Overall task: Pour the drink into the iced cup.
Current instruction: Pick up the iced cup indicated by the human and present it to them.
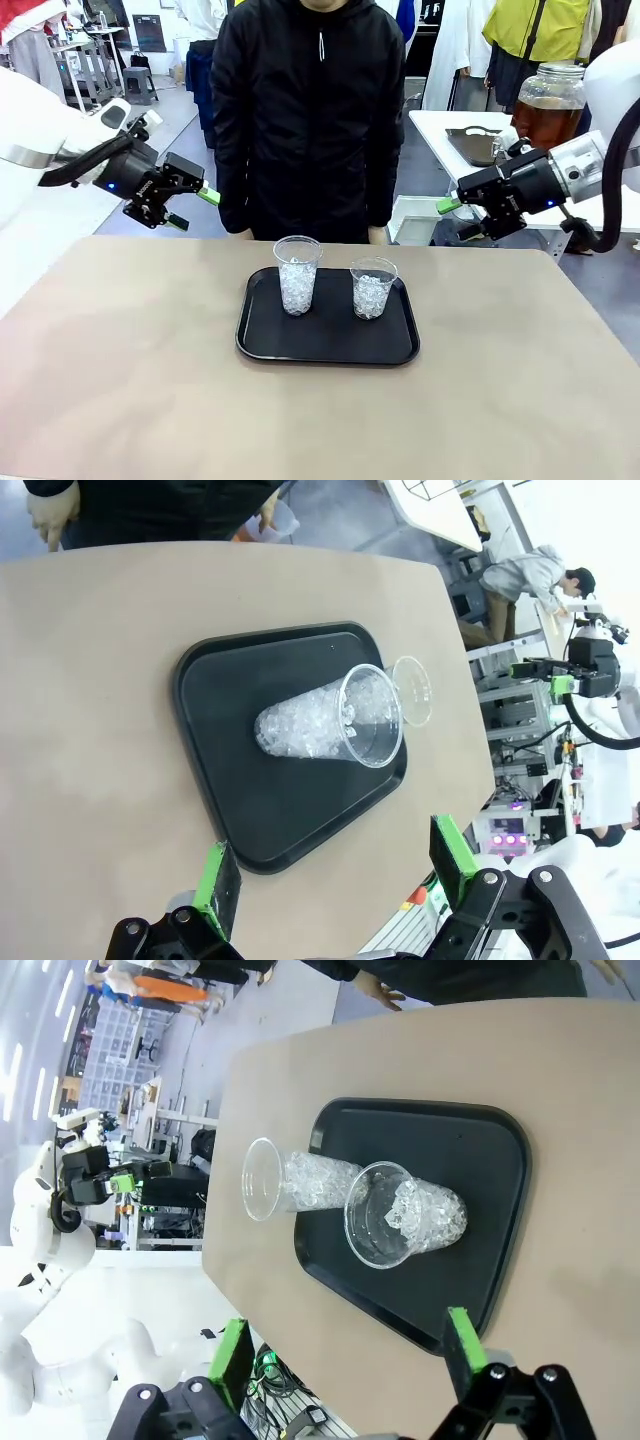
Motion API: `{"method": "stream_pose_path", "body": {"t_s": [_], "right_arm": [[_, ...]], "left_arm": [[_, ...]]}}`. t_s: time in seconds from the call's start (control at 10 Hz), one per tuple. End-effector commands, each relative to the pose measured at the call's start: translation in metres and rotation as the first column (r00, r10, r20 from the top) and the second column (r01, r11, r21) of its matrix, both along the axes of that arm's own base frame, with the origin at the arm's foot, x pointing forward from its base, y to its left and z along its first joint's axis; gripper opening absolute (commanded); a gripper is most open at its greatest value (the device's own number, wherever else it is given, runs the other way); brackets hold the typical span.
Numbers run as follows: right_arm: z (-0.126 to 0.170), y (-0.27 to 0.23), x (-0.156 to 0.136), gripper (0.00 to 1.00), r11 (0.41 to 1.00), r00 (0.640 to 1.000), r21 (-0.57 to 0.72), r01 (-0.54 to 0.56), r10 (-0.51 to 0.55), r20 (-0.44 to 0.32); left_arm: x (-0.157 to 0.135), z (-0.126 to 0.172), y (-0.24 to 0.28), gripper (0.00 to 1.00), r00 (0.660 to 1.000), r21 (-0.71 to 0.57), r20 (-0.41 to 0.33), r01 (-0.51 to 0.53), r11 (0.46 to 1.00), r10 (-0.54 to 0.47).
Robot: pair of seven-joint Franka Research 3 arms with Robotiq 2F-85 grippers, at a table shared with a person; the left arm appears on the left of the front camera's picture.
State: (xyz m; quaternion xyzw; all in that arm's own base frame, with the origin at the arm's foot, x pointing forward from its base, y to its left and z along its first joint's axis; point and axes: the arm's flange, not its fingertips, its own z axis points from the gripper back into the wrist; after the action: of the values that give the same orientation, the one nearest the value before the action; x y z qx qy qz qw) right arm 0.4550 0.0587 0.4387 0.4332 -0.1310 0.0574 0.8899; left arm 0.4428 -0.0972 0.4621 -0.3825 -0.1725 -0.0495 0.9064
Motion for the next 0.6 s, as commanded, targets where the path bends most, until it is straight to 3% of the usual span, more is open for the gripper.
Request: {"method": "stream_pose_path", "body": {"t_s": [0.0, 0.1, 0.2, 0.5], "right_arm": [[0.0, 0.003, 0.0, 1.0, 1.0, 1.0, -0.003, -0.003, 0.003, 0.005], [-0.007, 0.005, 0.008, 1.0, 0.998, 0.995, 0.044, 0.049, -0.045, -0.085], [-0.019, 0.001, 0.018, 1.0, 0.988, 0.981, 0.141, 0.06, -0.032, -0.193], [-0.048, -0.024, 0.042, 1.0, 0.938, 0.939, 0.323, 0.124, -0.006, -0.343]], "left_arm": [[-0.001, 0.004, -0.001, 1.0, 1.0, -0.021, -0.01, -0.002, 1.0, 0.002], [0.0, 0.0, 0.0, 1.0, 1.0, 0.0, 0.0, 0.0, 1.0, 0.0], [0.01, -0.008, 0.008, 1.0, 0.997, -0.117, -0.079, -0.007, 0.993, -0.002], [0.035, -0.037, 0.029, 1.0, 0.98, -0.315, -0.198, -0.051, 0.948, -0.013]]}}
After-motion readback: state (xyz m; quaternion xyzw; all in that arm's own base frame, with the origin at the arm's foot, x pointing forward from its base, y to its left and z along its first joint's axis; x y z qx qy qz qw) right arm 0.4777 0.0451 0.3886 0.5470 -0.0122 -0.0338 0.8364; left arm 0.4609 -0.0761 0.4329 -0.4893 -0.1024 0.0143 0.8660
